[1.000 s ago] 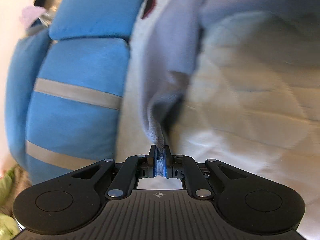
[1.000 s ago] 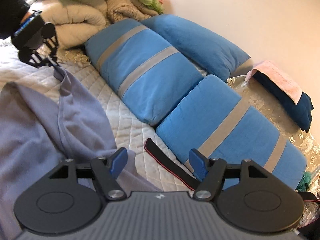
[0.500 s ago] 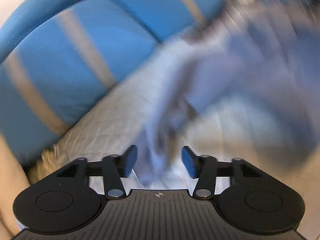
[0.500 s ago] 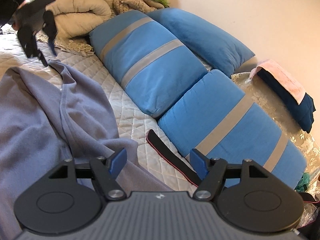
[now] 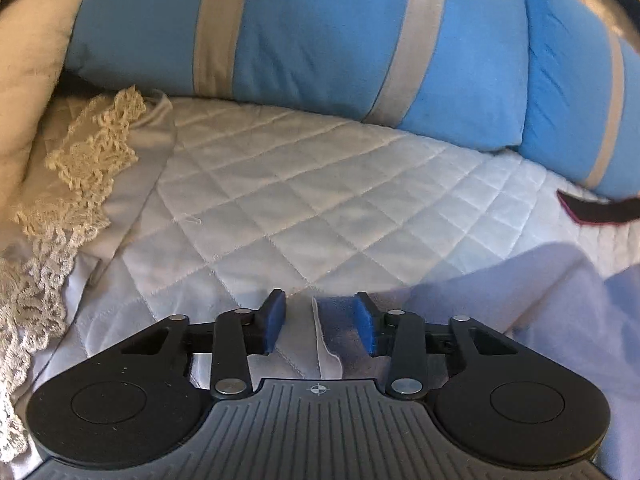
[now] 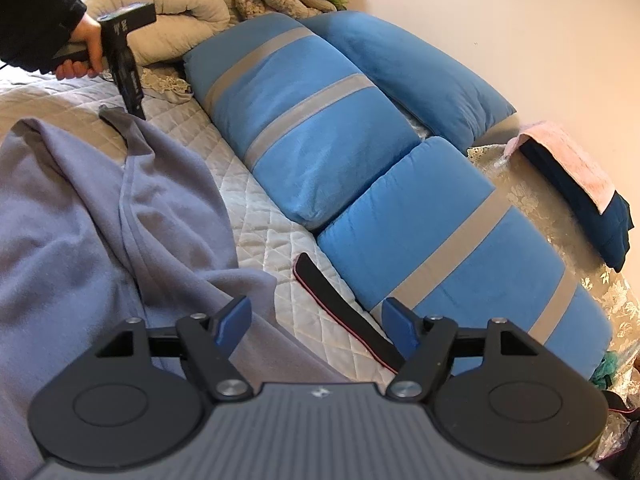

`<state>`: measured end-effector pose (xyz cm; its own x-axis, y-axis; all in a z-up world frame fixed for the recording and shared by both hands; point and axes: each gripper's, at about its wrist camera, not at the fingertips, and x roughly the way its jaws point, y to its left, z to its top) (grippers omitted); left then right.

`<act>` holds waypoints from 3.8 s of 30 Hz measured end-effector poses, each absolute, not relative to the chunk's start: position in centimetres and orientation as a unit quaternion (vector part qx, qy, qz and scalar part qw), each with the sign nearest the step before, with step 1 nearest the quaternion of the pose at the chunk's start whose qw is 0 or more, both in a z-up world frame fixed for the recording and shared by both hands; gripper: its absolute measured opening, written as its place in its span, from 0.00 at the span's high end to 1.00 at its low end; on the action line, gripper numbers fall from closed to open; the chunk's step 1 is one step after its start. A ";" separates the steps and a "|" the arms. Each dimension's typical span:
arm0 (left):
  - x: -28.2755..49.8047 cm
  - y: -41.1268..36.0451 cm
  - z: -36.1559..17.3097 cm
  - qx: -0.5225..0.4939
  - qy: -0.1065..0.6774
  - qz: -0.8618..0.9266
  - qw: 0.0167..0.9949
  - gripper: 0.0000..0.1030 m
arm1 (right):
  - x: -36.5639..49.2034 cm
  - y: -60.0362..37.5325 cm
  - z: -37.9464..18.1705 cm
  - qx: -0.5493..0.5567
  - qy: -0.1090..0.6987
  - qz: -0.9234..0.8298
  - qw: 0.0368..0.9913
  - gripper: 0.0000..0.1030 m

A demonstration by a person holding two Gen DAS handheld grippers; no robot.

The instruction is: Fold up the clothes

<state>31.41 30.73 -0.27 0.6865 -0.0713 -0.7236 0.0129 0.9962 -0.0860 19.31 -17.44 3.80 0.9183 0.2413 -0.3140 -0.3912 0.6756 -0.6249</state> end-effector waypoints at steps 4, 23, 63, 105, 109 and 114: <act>31.1 30.6 -0.3 -0.015 0.389 -0.024 0.921 0.98 | 19.3 -17.5 3.8 -0.366 0.103 0.173 0.909 0.19; 33.4 34.0 0.2 0.116 0.412 0.082 0.900 0.91 | 19.1 -18.7 2.9 -0.390 0.129 0.153 0.899 0.18; 19.2 4.5 2.6 0.067 0.259 -0.063 0.962 0.28 | 20.9 -19.8 2.5 -0.313 0.206 0.140 0.916 0.21; 18.1 -1.0 0.2 0.272 0.264 -0.116 0.918 0.28 | 20.5 -16.5 0.6 -0.330 0.238 0.265 0.874 0.97; 17.5 -1.4 -0.2 0.273 0.253 -0.165 0.913 0.28 | 20.3 -16.9 1.5 -0.322 0.223 0.261 0.882 0.97; 16.7 -2.5 -1.0 0.282 0.236 -0.230 0.901 0.28 | 20.1 -17.2 2.1 -0.322 0.209 0.266 0.884 0.97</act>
